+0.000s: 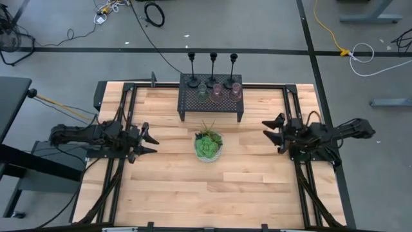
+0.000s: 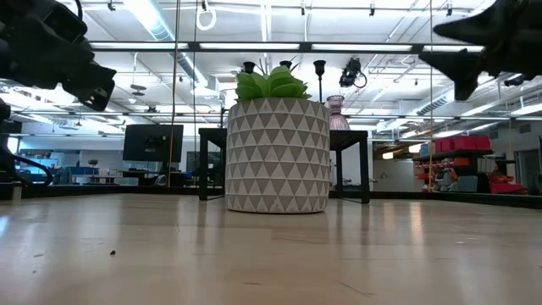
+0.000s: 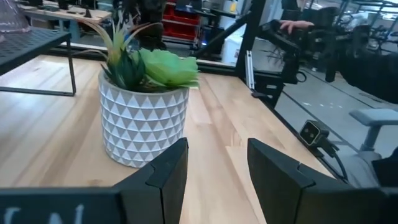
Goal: Pick & Place candle stick holders
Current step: Return to Home Position
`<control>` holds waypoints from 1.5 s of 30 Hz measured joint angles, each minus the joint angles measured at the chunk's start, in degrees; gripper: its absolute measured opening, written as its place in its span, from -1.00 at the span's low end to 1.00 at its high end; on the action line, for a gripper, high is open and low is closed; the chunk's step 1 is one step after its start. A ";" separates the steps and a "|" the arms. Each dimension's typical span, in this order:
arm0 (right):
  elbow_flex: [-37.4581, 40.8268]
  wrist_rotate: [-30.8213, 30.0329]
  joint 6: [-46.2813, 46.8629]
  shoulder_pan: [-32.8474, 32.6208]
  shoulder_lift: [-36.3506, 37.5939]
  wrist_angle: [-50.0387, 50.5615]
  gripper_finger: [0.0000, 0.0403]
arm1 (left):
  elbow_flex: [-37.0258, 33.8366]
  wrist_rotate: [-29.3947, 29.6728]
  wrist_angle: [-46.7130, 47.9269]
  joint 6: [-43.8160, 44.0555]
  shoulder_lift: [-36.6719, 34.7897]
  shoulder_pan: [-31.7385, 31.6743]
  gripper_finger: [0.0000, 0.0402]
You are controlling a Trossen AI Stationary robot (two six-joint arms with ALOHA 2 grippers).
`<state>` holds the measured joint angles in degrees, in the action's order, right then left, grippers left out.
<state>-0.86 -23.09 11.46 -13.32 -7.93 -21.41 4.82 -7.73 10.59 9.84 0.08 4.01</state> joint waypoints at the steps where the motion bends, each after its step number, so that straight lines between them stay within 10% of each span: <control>1: 0.00 0.01 0.01 0.00 1.52 0.02 0.15 | 0.00 0.02 -0.01 -0.02 0.00 0.15 -0.15; 26: -0.09 -0.01 -0.08 0.11 7.92 -2.38 0.15 | -0.85 0.02 -3.48 -0.01 0.00 0.11 -0.15; 34: -0.09 -8.46 -11.73 0.15 7.94 -2.00 0.15 | -0.85 0.02 -3.49 -0.02 0.00 0.11 -0.15; 45: 0.04 -7.49 -9.60 0.15 7.81 17.95 0.15 | -0.85 0.02 -3.50 -0.03 0.00 2.30 -0.15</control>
<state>-0.82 -30.58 1.86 -13.17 -0.12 -3.46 3.97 -7.70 7.09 9.82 0.08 6.31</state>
